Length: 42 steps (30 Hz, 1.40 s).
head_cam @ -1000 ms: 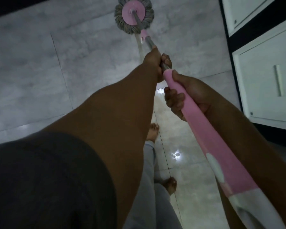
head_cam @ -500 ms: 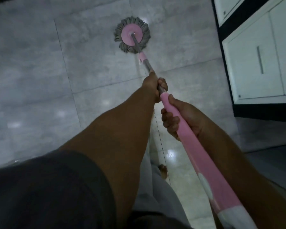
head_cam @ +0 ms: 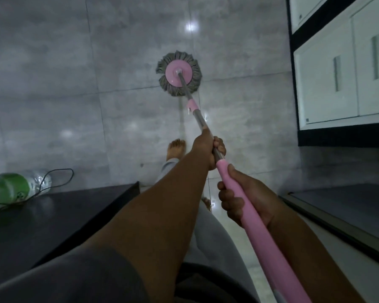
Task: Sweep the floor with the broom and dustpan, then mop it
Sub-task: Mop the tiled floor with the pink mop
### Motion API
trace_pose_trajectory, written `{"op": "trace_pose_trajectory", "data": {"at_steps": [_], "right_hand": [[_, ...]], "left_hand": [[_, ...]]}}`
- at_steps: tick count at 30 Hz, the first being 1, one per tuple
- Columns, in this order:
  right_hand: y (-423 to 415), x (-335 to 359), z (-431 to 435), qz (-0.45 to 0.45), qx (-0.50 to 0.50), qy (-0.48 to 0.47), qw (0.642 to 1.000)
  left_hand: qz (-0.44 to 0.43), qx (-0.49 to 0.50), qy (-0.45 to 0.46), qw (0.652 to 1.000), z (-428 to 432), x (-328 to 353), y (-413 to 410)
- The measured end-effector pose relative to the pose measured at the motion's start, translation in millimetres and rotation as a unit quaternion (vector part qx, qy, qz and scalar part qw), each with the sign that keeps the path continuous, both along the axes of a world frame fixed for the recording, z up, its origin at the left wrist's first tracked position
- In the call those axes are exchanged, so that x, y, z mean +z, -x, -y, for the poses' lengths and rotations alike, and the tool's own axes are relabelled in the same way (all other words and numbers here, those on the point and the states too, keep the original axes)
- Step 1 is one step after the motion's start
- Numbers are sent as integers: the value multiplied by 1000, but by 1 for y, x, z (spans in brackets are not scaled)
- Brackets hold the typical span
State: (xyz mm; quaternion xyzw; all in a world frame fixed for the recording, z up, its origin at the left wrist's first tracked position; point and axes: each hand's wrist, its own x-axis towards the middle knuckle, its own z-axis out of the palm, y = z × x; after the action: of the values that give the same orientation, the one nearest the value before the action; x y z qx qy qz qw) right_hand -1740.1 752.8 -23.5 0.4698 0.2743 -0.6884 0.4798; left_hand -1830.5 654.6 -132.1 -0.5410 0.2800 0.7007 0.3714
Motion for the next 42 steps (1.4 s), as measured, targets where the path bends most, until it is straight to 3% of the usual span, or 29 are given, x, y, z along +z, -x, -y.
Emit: {"op": "trace_pose_trajectory", "data": {"at_steps": [8, 17, 19, 20, 21, 22, 24, 26, 27, 28, 29, 31, 32, 33, 34, 37, 42], "right_hand": [[141, -43, 35, -19, 10, 8, 1000], [322, -93, 87, -63, 21, 47, 997], [346, -104, 93, -80, 17, 42, 996], [353, -109, 95, -86, 18, 41, 995], [357, -112, 96, -93, 22, 41, 995], [359, -116, 96, -99, 26, 40, 994], [356, -117, 98, -101, 27, 42, 994], [347, -117, 94, -102, 21, 40, 994], [340, -116, 92, -104, 20, 39, 994], [331, -114, 90, -104, 21, 38, 994], [319, -112, 87, -105, 22, 38, 994], [290, -107, 79, -107, 27, 37, 993], [272, -104, 75, -107, 32, 36, 993], [253, -100, 70, -105, 39, 35, 993], [233, -96, 66, -100, 47, 36, 993], [166, -78, 53, -69, 67, 42, 994], [61, -44, 38, -34, 91, 20, 995]], "left_hand": [[-45, 55, -9, 997, 40, -43, 145], [-83, 112, 51, 989, 94, -73, 318], [-62, 44, 71, 995, 93, -92, 320], [48, 26, 107, 993, 96, -110, 297], [88, -33, 152, 984, 97, -116, 264], [47, -84, 221, 971, 87, -120, 220], [66, -191, 247, 948, 81, -150, 156], [-43, -371, 323, 870, 74, -187, 129], [-55, -413, 336, 844, 71, -192, 118], [-58, -415, 342, 841, 71, -189, 113], [-56, -379, 326, 864, 65, -178, 112], [-22, -164, 260, 951, 65, -143, 147], [-32, -88, 195, 976, 64, -118, 180], [-108, -72, 167, 977, 64, -95, 204], [-151, -103, 195, 964, 63, -83, 202], [-62, 56, 90, 992, 66, -64, 169], [-23, 83, 39, 995, 55, -49, 49]]}}
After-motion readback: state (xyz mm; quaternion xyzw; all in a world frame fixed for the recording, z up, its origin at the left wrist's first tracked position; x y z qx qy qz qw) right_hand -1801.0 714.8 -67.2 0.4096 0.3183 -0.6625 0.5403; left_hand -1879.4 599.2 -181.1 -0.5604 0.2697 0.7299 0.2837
